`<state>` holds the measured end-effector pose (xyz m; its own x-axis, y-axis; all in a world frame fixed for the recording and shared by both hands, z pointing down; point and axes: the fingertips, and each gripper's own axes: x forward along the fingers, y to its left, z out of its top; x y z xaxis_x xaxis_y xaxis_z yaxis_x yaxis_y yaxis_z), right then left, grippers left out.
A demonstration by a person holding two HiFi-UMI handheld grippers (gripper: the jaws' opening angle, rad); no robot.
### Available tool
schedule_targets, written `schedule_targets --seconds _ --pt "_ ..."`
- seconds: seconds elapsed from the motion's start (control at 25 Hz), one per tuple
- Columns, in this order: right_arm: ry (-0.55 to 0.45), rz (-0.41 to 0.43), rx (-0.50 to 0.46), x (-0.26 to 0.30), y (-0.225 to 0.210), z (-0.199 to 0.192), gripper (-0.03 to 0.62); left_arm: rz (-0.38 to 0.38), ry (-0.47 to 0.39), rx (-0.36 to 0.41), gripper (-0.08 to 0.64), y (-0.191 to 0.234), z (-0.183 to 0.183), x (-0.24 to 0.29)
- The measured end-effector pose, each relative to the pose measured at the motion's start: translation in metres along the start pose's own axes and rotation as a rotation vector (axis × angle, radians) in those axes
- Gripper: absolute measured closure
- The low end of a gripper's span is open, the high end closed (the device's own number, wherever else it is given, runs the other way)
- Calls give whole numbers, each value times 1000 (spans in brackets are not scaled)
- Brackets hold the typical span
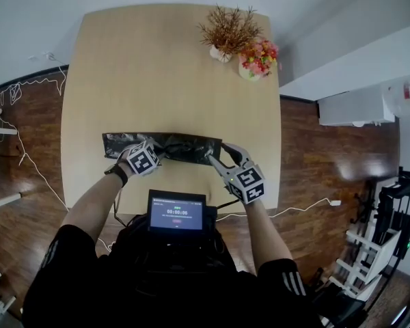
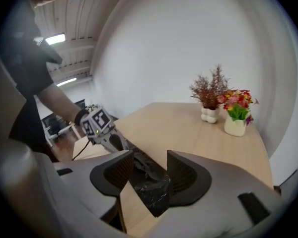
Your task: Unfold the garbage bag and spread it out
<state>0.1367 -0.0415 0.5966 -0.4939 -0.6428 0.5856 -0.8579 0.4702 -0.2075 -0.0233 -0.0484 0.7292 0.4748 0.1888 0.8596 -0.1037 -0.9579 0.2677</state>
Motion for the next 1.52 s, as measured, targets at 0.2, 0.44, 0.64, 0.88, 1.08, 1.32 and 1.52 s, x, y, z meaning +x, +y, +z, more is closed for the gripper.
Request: schedule_targets --seconds 0.2,0.44,0.64,0.88,1.08,1.32,1.52 --pt "181 133 -225 21 39 -42 425 -65 -44 -50 552 -14 11 -18" --pt "317 272 -383 48 69 -88 467 -126 -81 -137 552 -11 10 -29" --pt "404 305 -439 69 73 -120 494 -124 -100 -160 552 -9 12 -37" --pt "443 287 -474 81 70 -130 539 -117 -108 -174 552 -7 10 -41" --pt "423 286 -416 80 73 -124 586 -73 -85 -134 552 -1 1 -42" --pt "381 277 -347 69 66 -93 586 -37 -41 -16 391 -13 1 -59" --pt "366 270 -313 64 61 -73 586 96 -102 86 380 -11 4 -78"
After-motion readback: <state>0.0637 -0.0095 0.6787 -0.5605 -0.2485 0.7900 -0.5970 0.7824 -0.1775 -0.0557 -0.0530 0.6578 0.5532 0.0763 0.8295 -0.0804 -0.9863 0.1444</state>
